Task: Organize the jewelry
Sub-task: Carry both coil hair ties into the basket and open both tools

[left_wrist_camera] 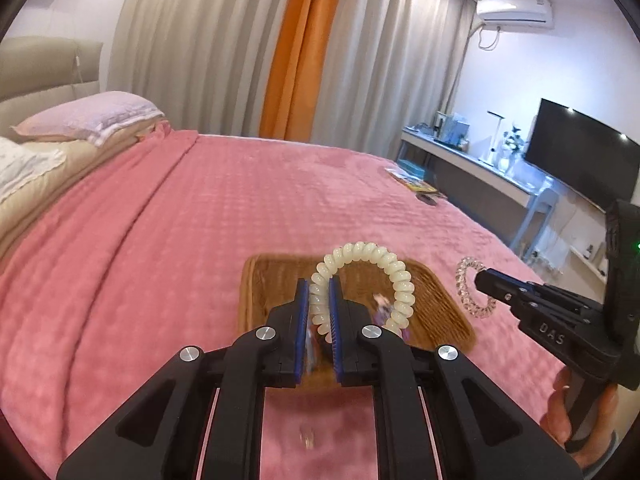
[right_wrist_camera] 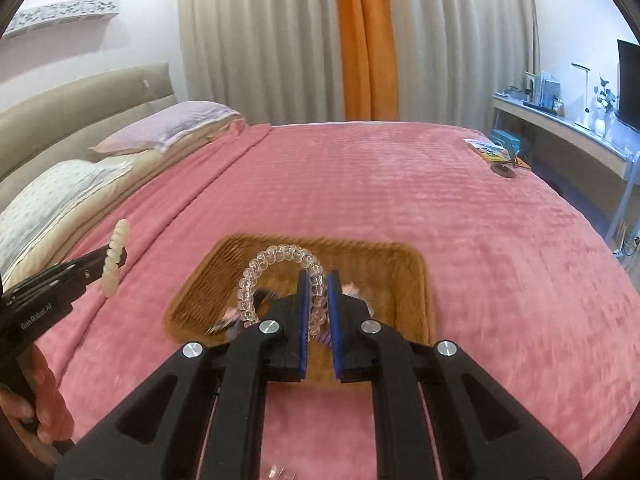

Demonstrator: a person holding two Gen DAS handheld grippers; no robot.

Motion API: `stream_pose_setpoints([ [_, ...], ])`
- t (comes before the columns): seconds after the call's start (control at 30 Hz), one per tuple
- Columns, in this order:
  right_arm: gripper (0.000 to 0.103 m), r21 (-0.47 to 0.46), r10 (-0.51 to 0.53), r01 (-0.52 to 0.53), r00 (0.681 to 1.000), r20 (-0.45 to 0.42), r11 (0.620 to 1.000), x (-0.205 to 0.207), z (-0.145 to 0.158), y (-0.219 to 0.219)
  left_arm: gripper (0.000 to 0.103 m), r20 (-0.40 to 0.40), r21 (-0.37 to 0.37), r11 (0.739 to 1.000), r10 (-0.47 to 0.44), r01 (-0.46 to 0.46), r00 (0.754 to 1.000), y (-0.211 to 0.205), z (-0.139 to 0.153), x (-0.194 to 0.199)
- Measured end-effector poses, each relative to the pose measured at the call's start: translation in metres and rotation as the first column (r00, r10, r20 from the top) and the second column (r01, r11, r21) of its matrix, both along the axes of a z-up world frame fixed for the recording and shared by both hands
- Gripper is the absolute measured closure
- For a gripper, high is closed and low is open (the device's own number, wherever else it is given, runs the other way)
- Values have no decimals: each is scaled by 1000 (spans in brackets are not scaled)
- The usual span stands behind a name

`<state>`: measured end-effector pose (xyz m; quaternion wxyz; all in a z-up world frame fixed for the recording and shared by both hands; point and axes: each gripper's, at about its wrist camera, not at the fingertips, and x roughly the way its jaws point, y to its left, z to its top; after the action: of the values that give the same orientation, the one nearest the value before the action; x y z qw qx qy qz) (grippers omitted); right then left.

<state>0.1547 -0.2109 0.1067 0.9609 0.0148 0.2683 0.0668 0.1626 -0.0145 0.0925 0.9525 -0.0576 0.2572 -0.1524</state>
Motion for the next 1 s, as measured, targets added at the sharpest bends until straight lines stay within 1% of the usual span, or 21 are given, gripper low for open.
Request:
stream_pose_setpoints([
  [0.07,96,-29,-14,14,1000,-18,999,21,-1,0,95,4,31,999,24,-24,1000,-11,-4,17],
  [0.13,96,-65,-24,22,999,-32,998,35,-4,4,95,-8,34,999,25,-25,1000,-19,-8,34],
  [0.2,96,-77,-21,16,998,-66,997,55,-11,7,95,-20,51,998,32,-31,999,-29,-15,49],
  [0.37,96,-101,-6,-9,989,-147,995,89,-38,11,95,-60,110,994,32,-25,998,-42,-43,74],
  [0.47,96,-152,-17,-8,987,-162,988,103,-51,15,94,-85,138,990,35,-23,996,-45,-60,88],
  [0.57,96,-138,-5,-26,976,-220,990,119,-68,13,94,-121,157,987,36,-17,992,-45,-74,98],
  [0.67,96,-149,0,-45,958,-288,988,129,-85,13,94,-159,154,988,30,-5,987,-43,-85,103],
  [0.73,96,-158,-3,-47,952,-305,986,132,-92,13,94,-177,145,989,19,7,984,-42,-89,105],
  [0.8,95,-144,-1,-47,949,-315,988,131,-94,10,93,-185,134,991,0,26,983,-41,-91,105],
  [0.83,95,-129,5,-49,947,-322,990,130,-94,8,90,-185,129,991,-6,30,983,-40,-90,104],
  [0.87,94,-108,12,-50,943,-332,993,129,-94,6,77,-186,124,992,-11,34,983,-40,-89,102],
  [0.9,92,-94,15,-49,941,-338,994,129,-93,4,68,-178,115,993,-16,37,984,-37,-86,98],
  [0.93,91,-80,14,-44,940,-342,996,126,-91,2,66,-170,115,993,-13,33,985,-38,-83,95],
  [1.0,90,-83,9,-39,943,-333,996,117,-84,-1,65,-154,97,995,-18,34,988,-33,-72,88],
])
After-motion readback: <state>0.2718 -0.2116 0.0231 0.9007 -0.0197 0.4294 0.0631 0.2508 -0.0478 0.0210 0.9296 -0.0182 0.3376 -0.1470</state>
